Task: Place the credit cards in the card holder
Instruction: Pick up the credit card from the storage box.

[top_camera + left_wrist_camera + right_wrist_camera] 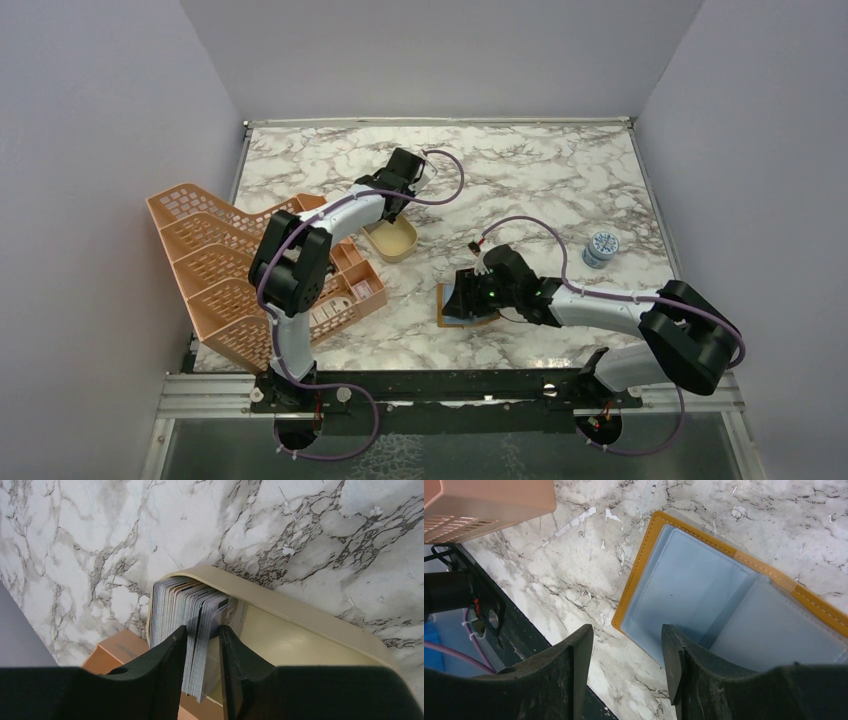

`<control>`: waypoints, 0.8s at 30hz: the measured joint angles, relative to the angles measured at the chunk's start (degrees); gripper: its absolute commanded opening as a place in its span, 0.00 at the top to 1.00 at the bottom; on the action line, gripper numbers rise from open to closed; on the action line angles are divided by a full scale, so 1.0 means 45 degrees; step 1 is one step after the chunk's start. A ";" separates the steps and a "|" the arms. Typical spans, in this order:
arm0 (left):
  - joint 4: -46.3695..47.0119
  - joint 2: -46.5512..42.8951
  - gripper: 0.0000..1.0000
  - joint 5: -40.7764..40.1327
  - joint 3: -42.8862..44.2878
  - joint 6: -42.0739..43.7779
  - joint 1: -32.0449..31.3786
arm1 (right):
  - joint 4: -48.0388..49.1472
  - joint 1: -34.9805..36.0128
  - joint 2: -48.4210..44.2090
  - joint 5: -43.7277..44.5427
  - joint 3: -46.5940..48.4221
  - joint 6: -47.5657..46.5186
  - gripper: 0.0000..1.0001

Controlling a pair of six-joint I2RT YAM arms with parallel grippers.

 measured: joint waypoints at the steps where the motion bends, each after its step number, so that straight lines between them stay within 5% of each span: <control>1: 0.0000 0.0005 0.69 -0.0034 -0.0005 0.0010 -0.0015 | 0.0000 0.0000 0.0000 -0.0005 0.0000 0.0000 0.47; 24: -0.0005 0.0005 0.73 -0.0889 -0.0005 0.0209 -0.0408 | -0.0005 0.0000 -0.0112 0.0015 -0.0053 0.0005 0.47</control>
